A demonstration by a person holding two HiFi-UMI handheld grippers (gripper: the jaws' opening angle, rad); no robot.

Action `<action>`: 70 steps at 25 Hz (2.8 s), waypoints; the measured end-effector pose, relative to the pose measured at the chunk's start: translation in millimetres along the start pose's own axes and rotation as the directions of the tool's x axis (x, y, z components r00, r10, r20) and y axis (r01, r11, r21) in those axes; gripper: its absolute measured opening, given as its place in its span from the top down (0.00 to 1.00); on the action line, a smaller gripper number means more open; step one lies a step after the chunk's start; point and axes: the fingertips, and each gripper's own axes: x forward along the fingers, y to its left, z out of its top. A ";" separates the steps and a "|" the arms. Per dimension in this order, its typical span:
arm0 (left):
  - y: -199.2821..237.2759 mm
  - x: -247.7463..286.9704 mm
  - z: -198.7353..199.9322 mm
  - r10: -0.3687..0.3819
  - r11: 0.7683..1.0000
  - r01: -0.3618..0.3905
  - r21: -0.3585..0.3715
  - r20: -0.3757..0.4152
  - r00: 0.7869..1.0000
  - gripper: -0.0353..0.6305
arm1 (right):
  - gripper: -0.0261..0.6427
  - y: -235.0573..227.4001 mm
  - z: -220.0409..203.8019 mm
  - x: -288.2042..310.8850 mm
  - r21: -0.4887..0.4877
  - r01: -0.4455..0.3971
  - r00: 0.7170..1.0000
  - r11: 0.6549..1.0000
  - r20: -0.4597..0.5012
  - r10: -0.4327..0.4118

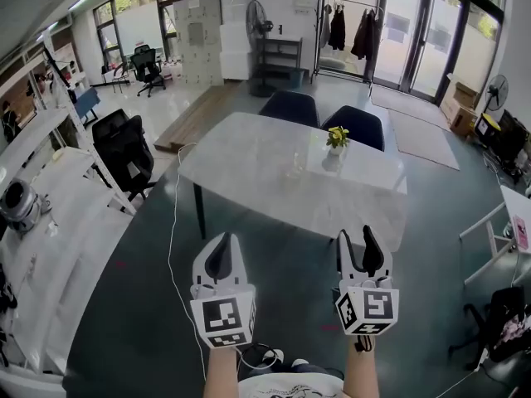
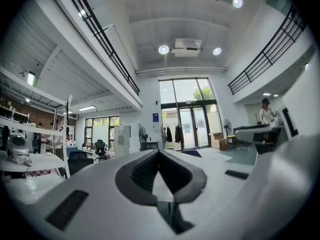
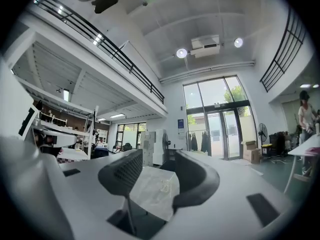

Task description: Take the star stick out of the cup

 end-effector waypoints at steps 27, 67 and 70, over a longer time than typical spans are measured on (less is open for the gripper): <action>30.4 129.7 -28.4 0.053 0.999 -0.053 0.007 -0.060 0.997 0.94 | 0.67 -19.1 -43.1 138.2 0.052 -0.041 0.998 0.998 -0.044 0.043; 45.8 455.3 -54.0 -0.004 1.000 0.007 0.022 -0.151 0.989 0.94 | 0.67 -111.4 -112.2 444.0 0.085 -0.012 0.984 0.996 -0.174 0.027; 48.8 484.5 -60.6 -0.042 0.999 0.045 0.018 -0.161 0.986 0.94 | 0.67 -113.3 -121.7 464.3 0.081 0.015 0.981 0.997 -0.192 0.001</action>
